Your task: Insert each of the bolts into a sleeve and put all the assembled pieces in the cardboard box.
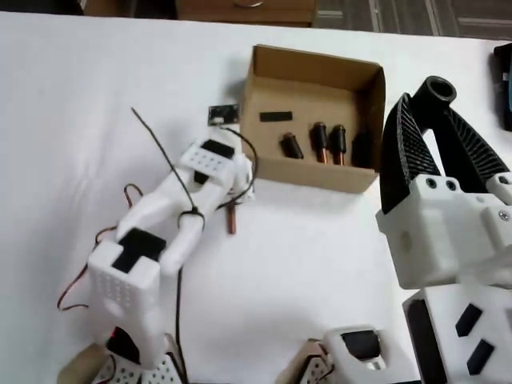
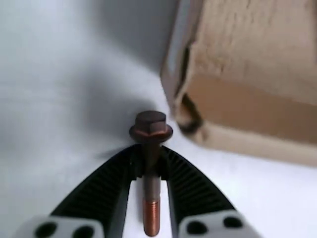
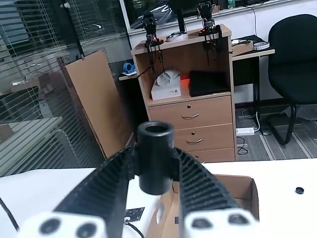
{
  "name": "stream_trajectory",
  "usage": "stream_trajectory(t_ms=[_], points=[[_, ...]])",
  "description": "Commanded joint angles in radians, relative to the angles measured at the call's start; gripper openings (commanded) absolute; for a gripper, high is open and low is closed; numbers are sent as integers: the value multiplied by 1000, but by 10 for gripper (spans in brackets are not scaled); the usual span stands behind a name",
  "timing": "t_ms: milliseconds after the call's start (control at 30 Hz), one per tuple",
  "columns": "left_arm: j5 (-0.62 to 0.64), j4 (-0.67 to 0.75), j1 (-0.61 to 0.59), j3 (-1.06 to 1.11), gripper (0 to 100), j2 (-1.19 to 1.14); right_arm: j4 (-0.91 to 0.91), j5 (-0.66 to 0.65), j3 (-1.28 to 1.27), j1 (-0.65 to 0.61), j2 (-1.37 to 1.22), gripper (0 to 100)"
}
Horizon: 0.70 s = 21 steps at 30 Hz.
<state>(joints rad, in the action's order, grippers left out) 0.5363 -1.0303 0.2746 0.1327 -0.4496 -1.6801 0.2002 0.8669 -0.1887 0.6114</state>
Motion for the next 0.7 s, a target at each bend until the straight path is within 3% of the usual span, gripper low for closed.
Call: stream_trajectory(t_ms=[0,167,433,667], points=[[0,-48,-8,-41,22,-26,22,-8,-3,8,4,20],[2,-255,-11,-213,22,-23,21,-8,-3,8,4,20],[-5,-723,-48,-757,22,-23,19,-8,-3,8,4,20],[-78,-755,-52,-934,21,121,18,-8,-3,8,4,20]])
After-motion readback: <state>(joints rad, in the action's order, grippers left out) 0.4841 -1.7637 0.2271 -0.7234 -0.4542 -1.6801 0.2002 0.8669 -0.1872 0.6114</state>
